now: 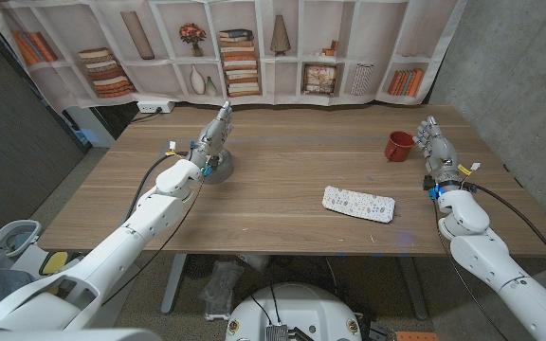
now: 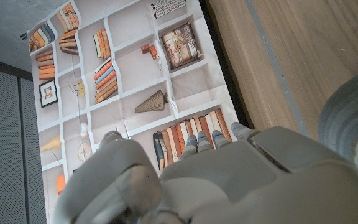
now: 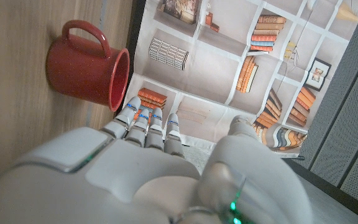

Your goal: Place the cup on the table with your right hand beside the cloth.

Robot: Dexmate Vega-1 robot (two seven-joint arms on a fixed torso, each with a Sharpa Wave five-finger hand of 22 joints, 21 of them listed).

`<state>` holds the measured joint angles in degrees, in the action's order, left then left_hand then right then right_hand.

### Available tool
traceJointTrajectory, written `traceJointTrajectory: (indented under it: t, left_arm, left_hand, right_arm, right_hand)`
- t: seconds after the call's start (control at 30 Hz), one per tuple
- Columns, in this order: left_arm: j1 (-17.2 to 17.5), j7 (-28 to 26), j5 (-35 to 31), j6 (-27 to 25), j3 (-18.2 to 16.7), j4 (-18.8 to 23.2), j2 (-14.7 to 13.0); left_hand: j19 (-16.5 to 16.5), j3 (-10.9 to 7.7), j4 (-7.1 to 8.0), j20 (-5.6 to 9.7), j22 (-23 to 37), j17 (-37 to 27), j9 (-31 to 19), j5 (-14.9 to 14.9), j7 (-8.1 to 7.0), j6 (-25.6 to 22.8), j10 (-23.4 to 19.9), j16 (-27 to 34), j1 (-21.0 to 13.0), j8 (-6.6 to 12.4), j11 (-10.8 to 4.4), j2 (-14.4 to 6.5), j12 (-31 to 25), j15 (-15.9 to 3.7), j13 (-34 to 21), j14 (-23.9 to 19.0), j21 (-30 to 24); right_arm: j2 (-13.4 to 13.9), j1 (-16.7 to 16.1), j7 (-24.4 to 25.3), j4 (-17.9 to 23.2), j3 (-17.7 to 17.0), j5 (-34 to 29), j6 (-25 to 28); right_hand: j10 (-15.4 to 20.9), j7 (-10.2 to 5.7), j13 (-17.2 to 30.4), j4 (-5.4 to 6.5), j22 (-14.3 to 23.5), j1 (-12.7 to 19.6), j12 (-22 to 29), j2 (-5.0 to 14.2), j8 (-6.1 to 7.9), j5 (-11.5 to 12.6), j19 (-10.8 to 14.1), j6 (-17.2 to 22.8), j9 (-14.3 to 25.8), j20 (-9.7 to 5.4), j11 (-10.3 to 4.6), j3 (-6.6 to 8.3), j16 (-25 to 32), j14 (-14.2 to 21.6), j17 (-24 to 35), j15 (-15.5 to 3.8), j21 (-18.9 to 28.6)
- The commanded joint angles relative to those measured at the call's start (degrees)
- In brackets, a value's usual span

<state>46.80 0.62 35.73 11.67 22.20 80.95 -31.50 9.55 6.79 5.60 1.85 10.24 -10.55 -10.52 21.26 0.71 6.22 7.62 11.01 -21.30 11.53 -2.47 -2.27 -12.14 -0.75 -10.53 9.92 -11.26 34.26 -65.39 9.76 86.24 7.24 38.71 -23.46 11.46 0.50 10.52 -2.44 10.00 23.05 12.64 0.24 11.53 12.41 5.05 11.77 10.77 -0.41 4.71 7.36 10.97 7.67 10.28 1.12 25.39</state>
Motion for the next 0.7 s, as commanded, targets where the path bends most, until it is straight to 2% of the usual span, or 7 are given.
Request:
traceJointTrajectory:
  t: [0.03, 0.7]
  left_arm:
    - [0.40, -0.26, 0.15, 0.12, -0.24, 0.56, -0.16]
    - [0.66, -0.39, 0.18, 0.09, -0.54, 1.86, -0.62]
  left_hand:
    - [1.92, 0.37, -0.23, 2.54, 0.21, -0.06, -0.15, 0.00, -0.05, -0.13, -0.07, 0.06, -0.75, 0.32, 0.11, 0.00, 0.00, 0.08, -0.24, -0.24, -0.47]
    - [1.87, 0.56, -0.26, 2.49, 0.22, -0.07, -0.15, -0.04, -0.04, -0.21, -0.14, 0.01, -0.88, 0.23, 0.15, -0.09, 0.06, 0.08, -0.24, -0.24, -0.47]
  right_arm:
    - [0.12, -0.25, -0.14, -0.72, -0.63, 0.55, 0.09]
    - [0.39, -1.08, 0.09, -1.02, -1.72, 0.75, -0.29]
  right_hand:
    - [0.32, -0.45, 0.21, -0.29, 0.14, 0.45, 0.05, -0.13, -0.01, -0.18, -0.06, 0.27, 0.35, 0.03, -0.34, 0.00, -0.08, -0.10, 0.14, -0.20, -0.11]
    - [0.28, -0.71, 0.22, -0.44, 0.15, 0.53, -0.03, -0.11, -0.02, -0.16, 0.03, 0.32, 0.37, 0.14, -0.60, -0.05, -0.10, -0.21, 0.19, -0.13, -0.59]
